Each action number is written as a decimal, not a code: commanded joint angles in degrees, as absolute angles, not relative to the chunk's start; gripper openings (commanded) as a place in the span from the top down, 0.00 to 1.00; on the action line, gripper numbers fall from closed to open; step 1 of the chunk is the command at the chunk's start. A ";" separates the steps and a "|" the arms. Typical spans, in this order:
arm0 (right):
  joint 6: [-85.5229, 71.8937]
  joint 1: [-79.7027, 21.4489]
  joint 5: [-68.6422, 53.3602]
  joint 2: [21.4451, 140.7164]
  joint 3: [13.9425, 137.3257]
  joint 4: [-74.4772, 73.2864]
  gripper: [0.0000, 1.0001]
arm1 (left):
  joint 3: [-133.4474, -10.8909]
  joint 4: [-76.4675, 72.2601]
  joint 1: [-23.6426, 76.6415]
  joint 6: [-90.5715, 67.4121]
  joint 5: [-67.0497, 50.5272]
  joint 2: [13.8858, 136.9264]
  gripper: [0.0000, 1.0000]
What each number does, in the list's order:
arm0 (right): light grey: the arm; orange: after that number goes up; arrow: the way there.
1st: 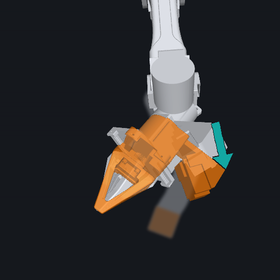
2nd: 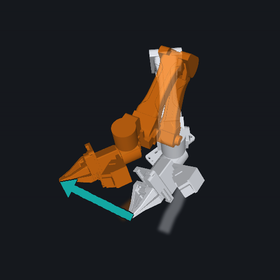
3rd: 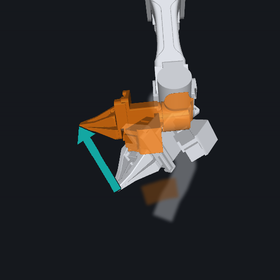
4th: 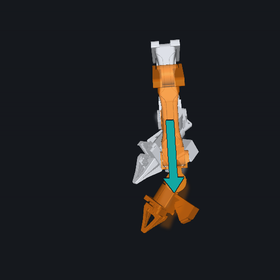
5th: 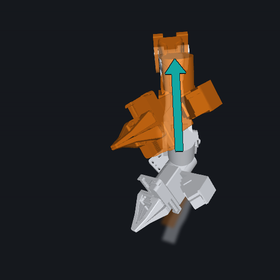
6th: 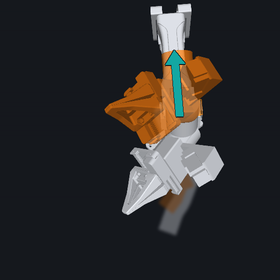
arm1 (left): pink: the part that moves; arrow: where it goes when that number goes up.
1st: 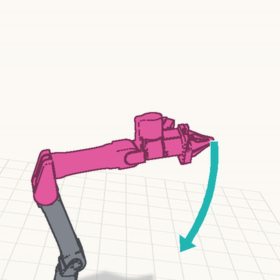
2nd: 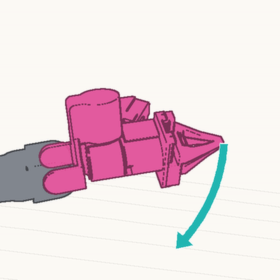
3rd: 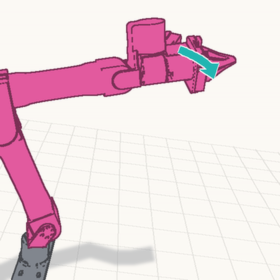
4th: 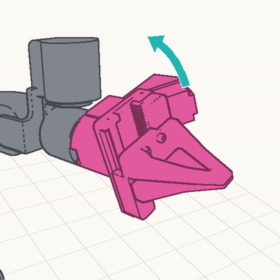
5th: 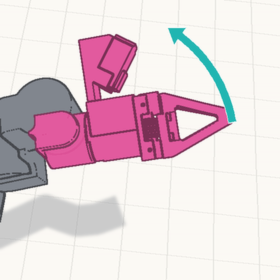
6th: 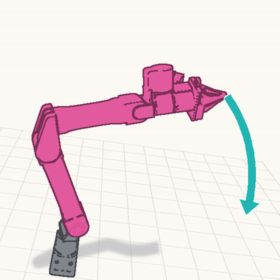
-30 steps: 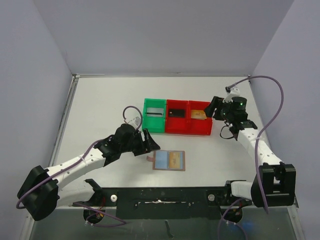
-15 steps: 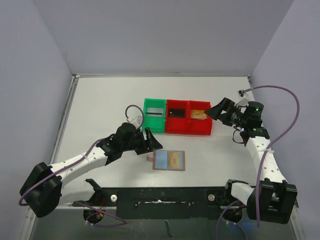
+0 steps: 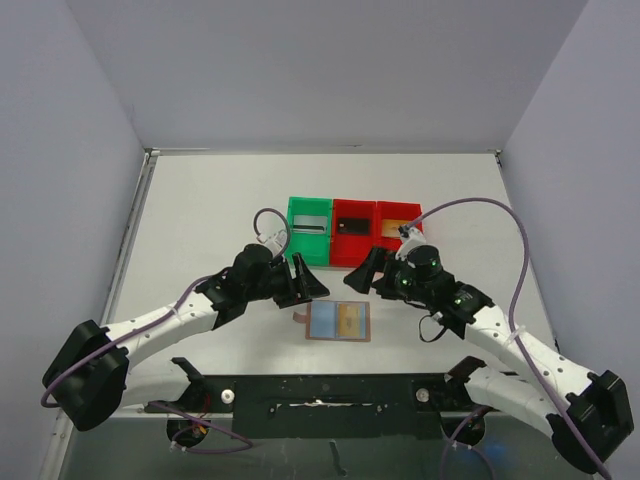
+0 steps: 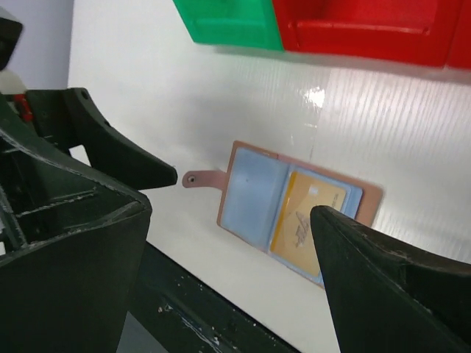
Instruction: Take the credit cards out of the card holder
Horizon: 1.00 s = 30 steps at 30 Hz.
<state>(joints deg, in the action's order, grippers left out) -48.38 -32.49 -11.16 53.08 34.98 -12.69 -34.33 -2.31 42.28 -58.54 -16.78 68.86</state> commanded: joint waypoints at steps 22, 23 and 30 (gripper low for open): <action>-69.52 -44.37 2.29 61.07 24.66 -6.14 0.55 | -37.38 -6.46 43.56 -58.27 -19.32 75.24 0.48; -69.62 -44.04 1.87 61.35 24.50 -5.82 0.55 | -38.18 -5.70 44.50 -58.32 -17.58 75.75 0.48; -70.10 -41.59 -0.40 62.24 22.62 -5.05 0.61 | -41.51 -5.31 47.68 -59.48 -14.62 81.07 0.53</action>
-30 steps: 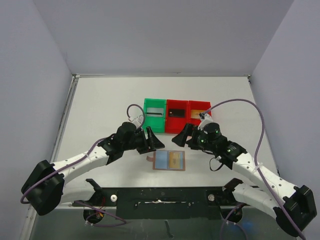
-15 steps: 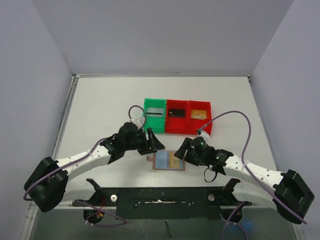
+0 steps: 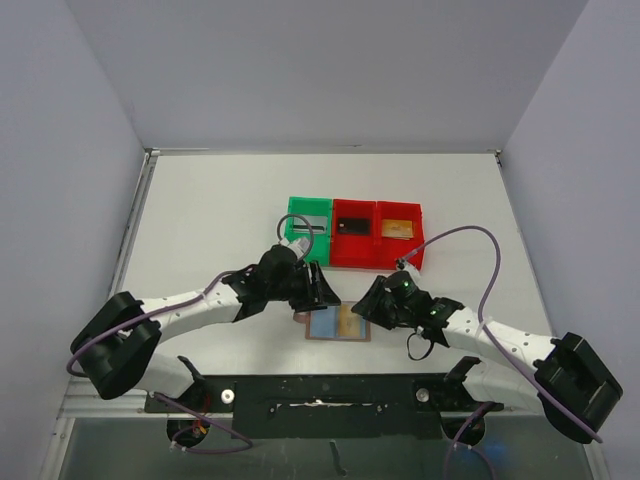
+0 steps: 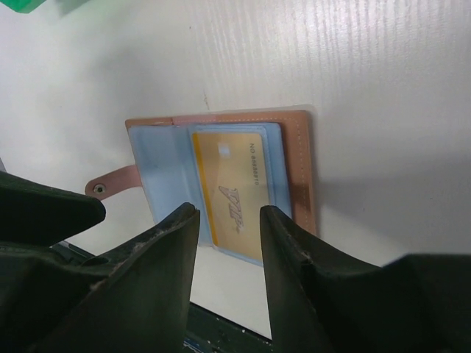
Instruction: Take the credit cards out of the card holder
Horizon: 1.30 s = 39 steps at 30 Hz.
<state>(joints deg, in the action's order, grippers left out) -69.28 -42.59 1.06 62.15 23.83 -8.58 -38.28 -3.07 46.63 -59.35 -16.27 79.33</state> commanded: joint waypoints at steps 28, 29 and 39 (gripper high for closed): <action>-67.59 -39.81 -3.56 64.04 21.28 -3.17 0.69 | -42.00 -1.86 51.07 -58.65 -9.26 94.22 0.71; -66.99 -39.81 -3.82 63.51 21.78 -3.17 0.69 | -41.85 -1.63 51.13 -58.63 -9.13 94.37 0.72; -64.14 -40.00 -7.38 65.01 25.03 -0.90 0.71 | -41.24 -1.16 51.70 -58.46 -7.97 93.82 0.76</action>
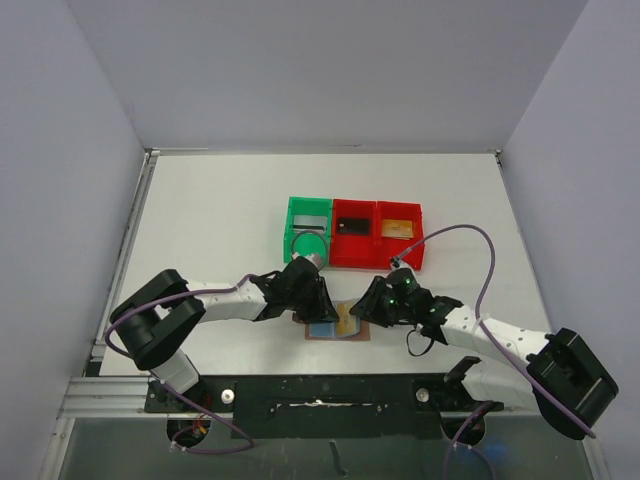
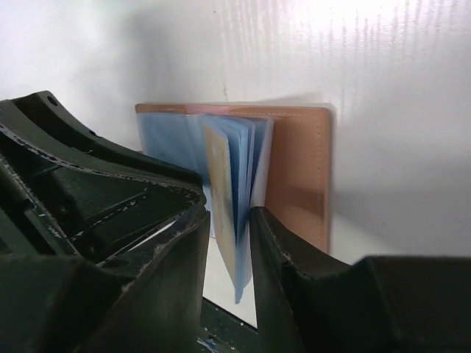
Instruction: Take the credit cards out of the card holder
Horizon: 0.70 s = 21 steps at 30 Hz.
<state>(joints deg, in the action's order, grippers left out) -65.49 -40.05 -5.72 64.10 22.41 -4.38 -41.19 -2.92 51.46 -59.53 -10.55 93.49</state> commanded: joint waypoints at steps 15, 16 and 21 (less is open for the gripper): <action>-62.83 -39.85 2.89 61.74 30.64 -17.14 0.65 | -41.73 -0.44 51.77 -57.74 -8.19 93.25 0.76; -62.24 -39.91 2.28 61.39 30.63 -15.86 0.65 | -41.67 -0.44 51.78 -57.74 -8.23 93.18 0.76; -61.01 -40.07 -5.39 64.51 29.53 -7.38 0.67 | -41.96 -0.53 51.77 -57.79 -8.22 92.99 0.76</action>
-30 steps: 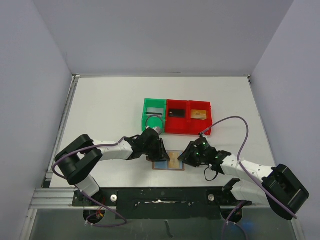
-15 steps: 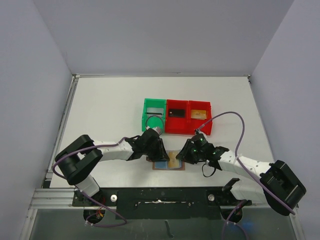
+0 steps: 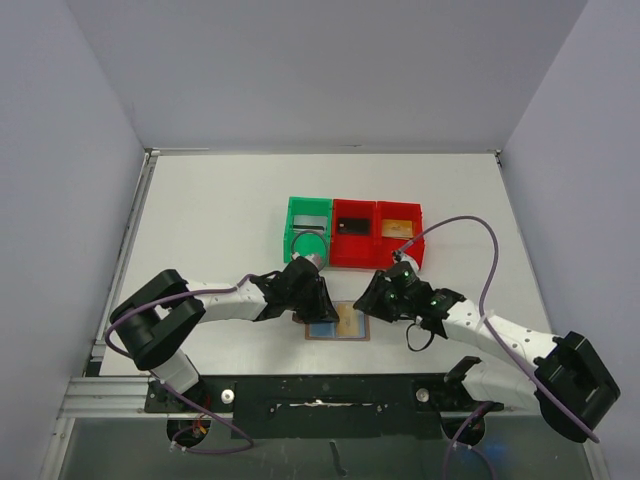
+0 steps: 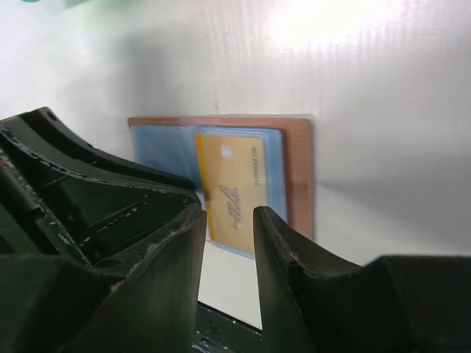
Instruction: Take the credit cards out of the card holder
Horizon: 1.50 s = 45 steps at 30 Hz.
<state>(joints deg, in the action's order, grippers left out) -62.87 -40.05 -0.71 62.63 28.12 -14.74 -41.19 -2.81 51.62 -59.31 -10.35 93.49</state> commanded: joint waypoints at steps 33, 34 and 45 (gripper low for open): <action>-66.07 -39.84 -6.04 73.04 23.85 -5.24 0.73 | -39.95 -7.79 51.71 -60.48 -10.21 93.54 0.95; -66.05 -39.81 -5.93 72.97 23.76 -5.19 0.73 | -40.11 -8.16 51.67 -60.35 -10.57 93.66 0.98; -65.98 -39.12 -4.23 72.55 23.82 -7.78 0.73 | -37.88 -7.65 51.01 -60.67 -10.09 89.54 1.00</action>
<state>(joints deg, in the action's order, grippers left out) -66.50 -39.70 -6.57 72.86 25.28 -3.31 -38.92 -6.98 51.40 -61.06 -11.14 93.06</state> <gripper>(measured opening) 0.266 0.022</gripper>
